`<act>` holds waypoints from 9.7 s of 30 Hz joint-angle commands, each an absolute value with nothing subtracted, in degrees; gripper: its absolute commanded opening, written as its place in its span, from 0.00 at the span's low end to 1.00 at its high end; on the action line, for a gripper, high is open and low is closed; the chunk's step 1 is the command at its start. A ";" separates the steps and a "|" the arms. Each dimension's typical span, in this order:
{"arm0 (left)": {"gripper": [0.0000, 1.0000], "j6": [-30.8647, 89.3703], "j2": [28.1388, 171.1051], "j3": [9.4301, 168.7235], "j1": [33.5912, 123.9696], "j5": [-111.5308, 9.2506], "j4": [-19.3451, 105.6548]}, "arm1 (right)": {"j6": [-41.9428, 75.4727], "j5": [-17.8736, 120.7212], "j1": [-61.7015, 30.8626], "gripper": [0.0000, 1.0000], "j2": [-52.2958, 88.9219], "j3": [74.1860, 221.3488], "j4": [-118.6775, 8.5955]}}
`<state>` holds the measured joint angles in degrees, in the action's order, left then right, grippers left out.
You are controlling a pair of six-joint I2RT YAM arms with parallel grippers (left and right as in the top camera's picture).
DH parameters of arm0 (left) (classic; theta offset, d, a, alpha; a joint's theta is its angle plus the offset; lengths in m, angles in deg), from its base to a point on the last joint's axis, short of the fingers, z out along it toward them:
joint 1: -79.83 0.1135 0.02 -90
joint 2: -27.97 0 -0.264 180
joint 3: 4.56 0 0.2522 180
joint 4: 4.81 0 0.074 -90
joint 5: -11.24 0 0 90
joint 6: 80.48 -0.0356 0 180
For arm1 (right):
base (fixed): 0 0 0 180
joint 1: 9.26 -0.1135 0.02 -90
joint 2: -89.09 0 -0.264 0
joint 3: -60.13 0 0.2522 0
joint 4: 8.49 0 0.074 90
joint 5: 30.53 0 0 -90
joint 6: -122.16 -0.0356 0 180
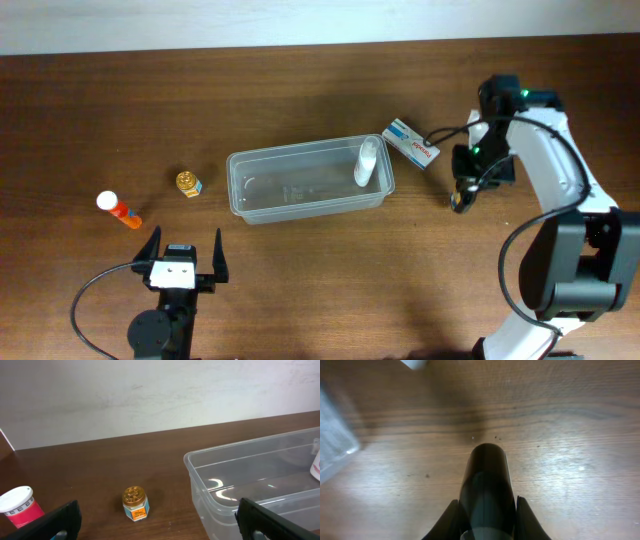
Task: Pack container
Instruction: 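Carry the brown bottle over the container beside the spray bottle, then lower the brown bottle into the container and release it, then move the right gripper over the white Panadol box, then grasp the Panadol box by its end and lift it upright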
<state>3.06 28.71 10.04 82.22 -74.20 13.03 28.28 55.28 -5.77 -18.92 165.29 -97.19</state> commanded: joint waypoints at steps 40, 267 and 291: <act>0.99 2.53 28.31 9.71 82.62 -73.59 13.09 | 26.49 59.37 -36.98 0.18 -21.19 178.88 -92.03; 0.99 2.53 28.31 9.71 82.62 -73.59 13.09 | 55.63 56.53 -13.35 0.86 -53.52 196.89 -87.42; 0.99 2.53 28.31 9.71 82.62 -73.61 13.09 | 29.70 59.72 -13.35 0.54 -53.80 196.91 -91.71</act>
